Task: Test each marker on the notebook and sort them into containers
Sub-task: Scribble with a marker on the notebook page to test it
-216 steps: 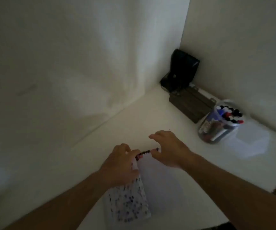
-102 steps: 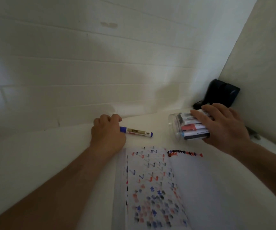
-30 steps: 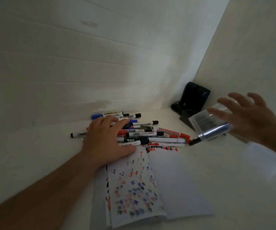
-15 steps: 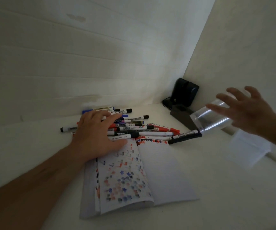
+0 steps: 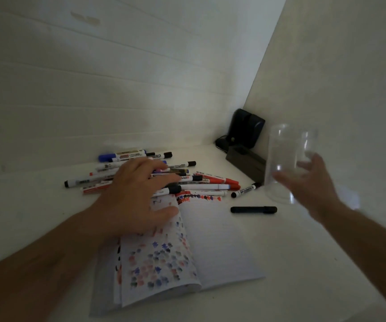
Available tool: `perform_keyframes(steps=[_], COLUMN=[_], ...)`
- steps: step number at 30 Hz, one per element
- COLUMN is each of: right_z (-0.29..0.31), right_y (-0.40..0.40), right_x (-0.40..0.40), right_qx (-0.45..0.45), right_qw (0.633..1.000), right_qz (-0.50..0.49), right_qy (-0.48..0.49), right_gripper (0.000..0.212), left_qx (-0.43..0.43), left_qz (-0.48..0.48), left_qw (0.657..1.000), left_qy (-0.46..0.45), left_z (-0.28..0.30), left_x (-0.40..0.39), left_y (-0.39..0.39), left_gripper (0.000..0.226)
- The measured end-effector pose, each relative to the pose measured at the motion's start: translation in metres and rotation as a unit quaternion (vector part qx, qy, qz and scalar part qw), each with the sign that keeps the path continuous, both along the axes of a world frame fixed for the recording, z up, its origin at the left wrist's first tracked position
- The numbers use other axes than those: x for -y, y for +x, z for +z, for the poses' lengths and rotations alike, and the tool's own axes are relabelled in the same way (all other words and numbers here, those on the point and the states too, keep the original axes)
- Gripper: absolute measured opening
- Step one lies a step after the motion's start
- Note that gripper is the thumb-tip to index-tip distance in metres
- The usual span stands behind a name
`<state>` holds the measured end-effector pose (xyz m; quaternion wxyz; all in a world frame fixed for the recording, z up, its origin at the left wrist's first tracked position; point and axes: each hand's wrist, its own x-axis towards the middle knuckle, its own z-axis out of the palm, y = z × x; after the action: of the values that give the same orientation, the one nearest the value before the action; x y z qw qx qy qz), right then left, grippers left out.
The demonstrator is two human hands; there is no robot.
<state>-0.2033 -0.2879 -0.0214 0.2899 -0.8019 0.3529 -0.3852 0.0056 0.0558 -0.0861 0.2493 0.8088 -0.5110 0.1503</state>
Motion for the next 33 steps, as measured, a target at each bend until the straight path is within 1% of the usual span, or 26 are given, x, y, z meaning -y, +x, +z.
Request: perform_keyframes(steps=[3,5,8,12,13,17,18,20,21,22,23,24,25,26,27,28,29,30,31,33], right_z=[-0.025,-0.032,-0.035,-0.037,-0.040,-0.048,-0.049,-0.051,-0.055,-0.061,-0.064,-0.067,-0.068,-0.068,-0.068,-0.069,-0.068,-0.066,-0.062,-0.055], right_y=[0.005,0.009,0.016,0.022,0.024,0.026,0.022,0.010,0.000,-0.011,-0.022,-0.029,-0.031,-0.030,-0.026,-0.022,-0.018,-0.016,-0.013,-0.006], right_x=[-0.002,-0.002,0.004,0.004,0.005,0.008,0.006,-0.007,-0.016,-0.025,-0.037,-0.047,-0.053,-0.054,-0.054,-0.050,-0.047,-0.043,-0.041,-0.040], right_qx=[-0.043,-0.035,-0.014,-0.005,-0.003,-0.013,-0.004,0.041,0.044,0.024,-0.007,-0.036,-0.077,-0.141,-0.230,-0.311,-0.363,-0.392,-0.403,-0.426], right_qw=[0.993,0.994,0.996,0.995,0.993,0.986,0.985,0.979,0.979,0.985,0.995,0.999,0.993,0.973,0.938,0.903,0.880,0.866,0.861,0.846], right_qz=[-0.058,-0.056,-0.067,-0.096,-0.101,-0.108,-0.099,-0.063,-0.048,-0.039,-0.029,-0.002,0.036,0.073,0.098,0.101,0.092,0.092,0.102,0.120], right_qy=[-0.093,-0.090,-0.057,0.028,0.054,0.125,0.141,0.190,0.195,0.165,0.100,0.016,-0.077,-0.170,-0.242,-0.278,-0.293,-0.297,-0.293,-0.296], right_gripper=[0.097,0.093,0.098,0.087,0.085,0.101,0.099,0.086,0.079,0.073,0.067,0.059,0.052,0.047,0.045,0.046,0.048,0.047,0.043,0.034], left_qx=[-0.002,-0.019,-0.042,-0.044,-0.047,-0.053,-0.052,-0.050,-0.047,-0.043,-0.042,-0.046,-0.054,-0.061,-0.067,-0.072,-0.078,-0.077,-0.066,-0.027], left_qz=[-0.042,-0.052,-0.065,-0.096,-0.101,-0.103,-0.107,-0.116,-0.123,-0.130,-0.133,-0.134,-0.133,-0.133,-0.131,-0.127,-0.121,-0.114,-0.106,-0.092], left_qw=[0.998,0.996,0.992,0.988,0.987,0.984,0.984,0.981,0.979,0.976,0.973,0.971,0.969,0.968,0.968,0.968,0.968,0.969,0.970,0.974], left_qy=[0.041,0.072,0.100,0.112,0.112,0.132,0.133,0.147,0.159,0.170,0.183,0.194,0.201,0.204,0.205,0.203,0.203,0.205,0.209,0.203], left_z=[-0.002,-0.003,-0.002,-0.002,-0.002,0.002,0.003,0.005,0.005,0.004,0.003,0.003,0.003,0.004,0.004,0.004,0.005,0.006,0.008,0.011], left_x=[0.002,0.001,-0.001,-0.001,0.000,-0.001,-0.001,-0.001,0.000,0.002,0.004,0.006,0.008,0.010,0.013,0.015,0.017,0.020,0.022,0.029], left_y=[-0.010,-0.011,-0.011,-0.011,-0.011,-0.016,-0.018,-0.025,-0.028,-0.031,-0.034,-0.036,-0.037,-0.038,-0.038,-0.038,-0.038,-0.038,-0.037,-0.037], left_gripper=[0.069,0.069,0.060,0.037,0.035,0.041,0.043,0.043,0.043,0.044,0.044,0.042,0.041,0.039,0.038,0.037,0.036,0.035,0.034,0.031])
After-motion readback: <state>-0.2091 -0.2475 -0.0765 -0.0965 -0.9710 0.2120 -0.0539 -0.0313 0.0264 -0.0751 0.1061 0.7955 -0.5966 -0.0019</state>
